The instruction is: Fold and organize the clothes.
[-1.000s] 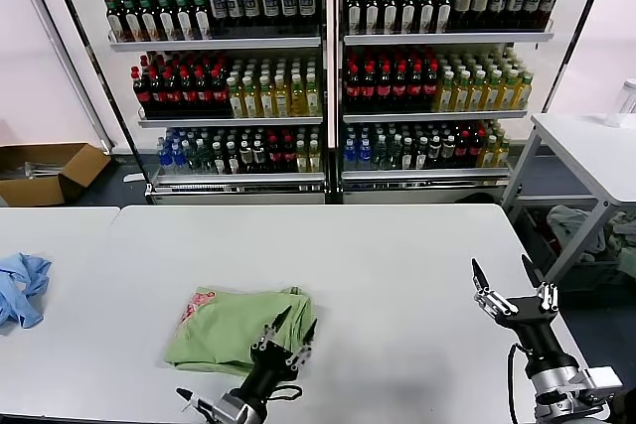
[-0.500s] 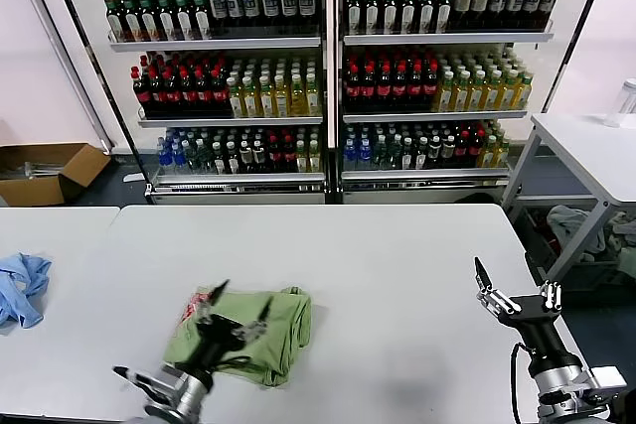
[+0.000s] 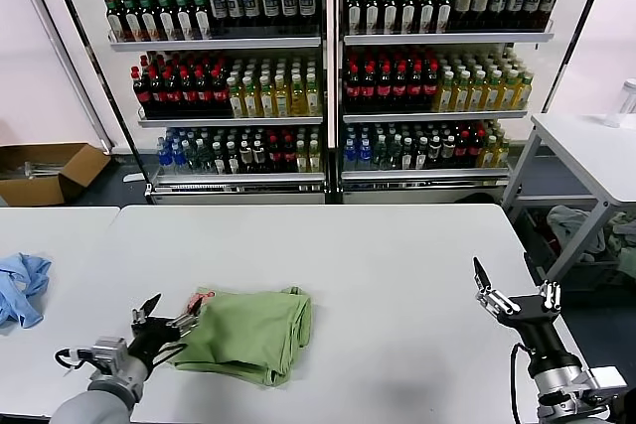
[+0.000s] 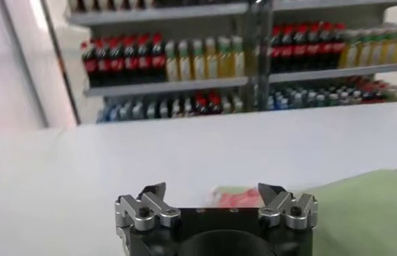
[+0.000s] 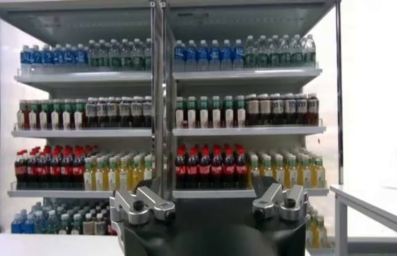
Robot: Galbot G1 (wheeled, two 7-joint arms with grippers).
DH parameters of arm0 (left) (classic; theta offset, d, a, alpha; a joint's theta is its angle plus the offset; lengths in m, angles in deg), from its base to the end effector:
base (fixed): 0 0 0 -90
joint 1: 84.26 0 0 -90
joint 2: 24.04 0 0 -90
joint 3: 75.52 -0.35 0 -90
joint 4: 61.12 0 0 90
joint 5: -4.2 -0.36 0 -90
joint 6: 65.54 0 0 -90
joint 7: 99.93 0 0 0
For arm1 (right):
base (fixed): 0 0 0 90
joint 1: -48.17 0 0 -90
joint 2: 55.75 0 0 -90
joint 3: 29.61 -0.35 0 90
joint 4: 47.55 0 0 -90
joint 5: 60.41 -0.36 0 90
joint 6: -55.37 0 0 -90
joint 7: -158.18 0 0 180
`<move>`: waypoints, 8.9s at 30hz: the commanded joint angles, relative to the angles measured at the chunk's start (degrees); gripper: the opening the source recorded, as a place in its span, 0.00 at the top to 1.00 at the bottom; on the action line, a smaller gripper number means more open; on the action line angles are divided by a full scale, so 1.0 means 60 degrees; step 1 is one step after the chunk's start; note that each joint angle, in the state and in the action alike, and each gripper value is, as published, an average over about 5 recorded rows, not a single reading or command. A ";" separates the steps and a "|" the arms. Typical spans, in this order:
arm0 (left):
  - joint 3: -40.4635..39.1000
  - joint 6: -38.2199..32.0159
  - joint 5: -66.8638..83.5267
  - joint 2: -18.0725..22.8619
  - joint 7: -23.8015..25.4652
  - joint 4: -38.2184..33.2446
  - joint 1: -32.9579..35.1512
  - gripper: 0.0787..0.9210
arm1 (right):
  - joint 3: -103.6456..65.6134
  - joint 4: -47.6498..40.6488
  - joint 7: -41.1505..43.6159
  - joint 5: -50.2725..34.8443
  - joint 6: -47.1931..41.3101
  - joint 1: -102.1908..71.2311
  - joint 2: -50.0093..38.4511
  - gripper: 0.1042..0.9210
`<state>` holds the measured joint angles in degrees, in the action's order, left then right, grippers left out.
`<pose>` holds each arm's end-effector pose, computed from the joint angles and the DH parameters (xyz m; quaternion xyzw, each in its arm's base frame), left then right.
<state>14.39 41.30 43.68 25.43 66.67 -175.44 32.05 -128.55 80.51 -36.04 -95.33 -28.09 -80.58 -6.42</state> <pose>0.2260 0.1307 -0.2832 -0.0224 -0.9775 -0.0220 0.2087 0.1755 -0.1169 -0.2286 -0.0347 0.9989 -0.0090 0.0308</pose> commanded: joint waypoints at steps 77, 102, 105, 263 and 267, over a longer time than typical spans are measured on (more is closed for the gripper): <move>0.4809 -0.1041 0.0693 -0.2194 0.0497 -0.0197 0.0982 0.92 | 0.0387 -0.0117 -0.0036 0.0163 0.0067 0.0513 -0.0047 0.12; -0.3822 -0.3280 -0.5177 0.0726 0.1756 0.1654 -0.1052 0.92 | 0.0463 0.0012 -0.0017 0.0178 0.0005 0.0645 0.0019 0.12; -0.3866 -0.2785 -0.4894 0.0697 0.1455 0.1027 -0.1239 0.92 | 0.0554 -0.0004 -0.0024 0.0193 -0.0034 0.0737 0.0030 0.12; -0.0828 -0.3712 -0.2808 0.0868 -0.1113 -0.2113 0.2253 0.12 | 0.0841 0.0342 -0.3045 0.3976 0.1275 -0.2361 0.1952 0.12; -0.0787 -0.3782 -0.2894 0.0876 -0.1083 -0.2127 0.2292 0.12 | 0.0962 0.0307 -0.2793 0.3839 0.1424 -0.2630 0.1886 0.12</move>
<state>9.11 22.18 26.82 30.38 60.92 -188.96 43.43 -122.37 81.68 -52.35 -74.49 -25.37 -90.20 3.48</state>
